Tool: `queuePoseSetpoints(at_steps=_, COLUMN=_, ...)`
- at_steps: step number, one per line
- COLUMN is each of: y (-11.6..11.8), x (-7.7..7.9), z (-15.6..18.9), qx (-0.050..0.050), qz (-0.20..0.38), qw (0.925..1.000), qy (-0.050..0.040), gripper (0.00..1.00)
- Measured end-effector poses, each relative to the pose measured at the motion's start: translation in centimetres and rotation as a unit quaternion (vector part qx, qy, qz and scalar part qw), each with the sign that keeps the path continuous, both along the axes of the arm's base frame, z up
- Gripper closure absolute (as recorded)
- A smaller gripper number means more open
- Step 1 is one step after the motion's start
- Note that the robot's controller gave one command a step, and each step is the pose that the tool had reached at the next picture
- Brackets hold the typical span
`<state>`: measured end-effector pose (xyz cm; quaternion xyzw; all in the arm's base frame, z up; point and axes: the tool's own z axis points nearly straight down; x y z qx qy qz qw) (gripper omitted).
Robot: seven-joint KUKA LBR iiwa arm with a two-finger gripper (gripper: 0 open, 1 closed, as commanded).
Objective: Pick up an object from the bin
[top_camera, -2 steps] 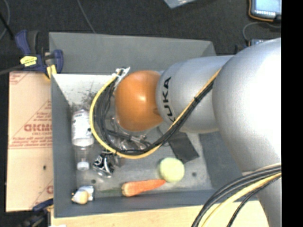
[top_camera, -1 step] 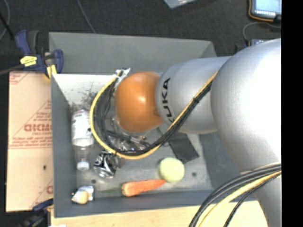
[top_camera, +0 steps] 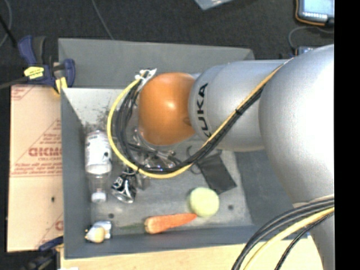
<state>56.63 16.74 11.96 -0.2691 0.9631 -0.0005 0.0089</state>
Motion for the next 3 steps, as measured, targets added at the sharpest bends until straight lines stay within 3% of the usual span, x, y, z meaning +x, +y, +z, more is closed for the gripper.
queuePoseSetpoints(at_steps=1, y=-0.1, x=-0.3, z=2.4, qx=0.000, qz=-0.002, qw=1.0000, qy=0.0007, gripper=1.00)
queuePoseSetpoints(at_steps=3, y=-0.5, x=-0.1, z=13.3, qx=0.000, qz=0.008, qw=1.0000, qy=0.0003, gripper=1.00)
